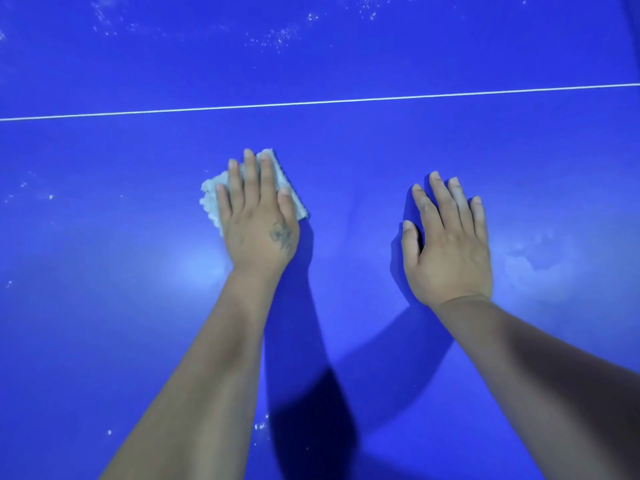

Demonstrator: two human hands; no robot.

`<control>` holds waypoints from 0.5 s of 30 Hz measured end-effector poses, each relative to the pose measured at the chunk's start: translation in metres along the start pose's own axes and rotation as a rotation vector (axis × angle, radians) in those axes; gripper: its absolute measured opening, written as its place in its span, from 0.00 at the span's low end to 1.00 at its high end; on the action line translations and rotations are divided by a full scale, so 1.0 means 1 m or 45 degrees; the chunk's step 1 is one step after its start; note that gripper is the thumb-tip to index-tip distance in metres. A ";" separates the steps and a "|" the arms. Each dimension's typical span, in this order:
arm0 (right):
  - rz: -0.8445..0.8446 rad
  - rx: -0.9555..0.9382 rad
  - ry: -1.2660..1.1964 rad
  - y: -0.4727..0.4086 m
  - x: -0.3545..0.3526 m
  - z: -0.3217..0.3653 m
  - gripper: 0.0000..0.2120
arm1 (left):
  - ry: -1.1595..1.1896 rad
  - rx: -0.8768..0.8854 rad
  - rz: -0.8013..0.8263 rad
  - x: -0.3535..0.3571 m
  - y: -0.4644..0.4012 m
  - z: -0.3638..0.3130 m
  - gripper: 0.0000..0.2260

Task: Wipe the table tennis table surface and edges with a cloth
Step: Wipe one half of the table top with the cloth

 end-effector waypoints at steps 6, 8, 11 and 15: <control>-0.014 0.007 -0.004 0.001 -0.002 0.001 0.28 | -0.020 0.305 0.006 0.011 0.032 -0.082 0.27; -0.017 0.005 -0.014 0.001 -0.002 0.002 0.28 | -0.007 0.391 0.042 0.014 0.067 -0.100 0.27; -0.017 0.003 -0.021 0.002 -0.003 0.003 0.28 | -0.012 0.422 0.107 0.014 0.120 -0.100 0.27; 0.005 -0.012 -0.018 0.005 -0.002 0.005 0.29 | -0.028 0.384 0.165 0.008 0.177 -0.063 0.27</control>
Point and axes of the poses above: each hand's wrist, its own y-axis away from the middle knuckle, its own x-axis out of the palm, z = x × y, the point moved 10 cm from there along -y, towards the middle knuckle, and after that the axes turned 3 degrees about z, right-handed, at the moved point
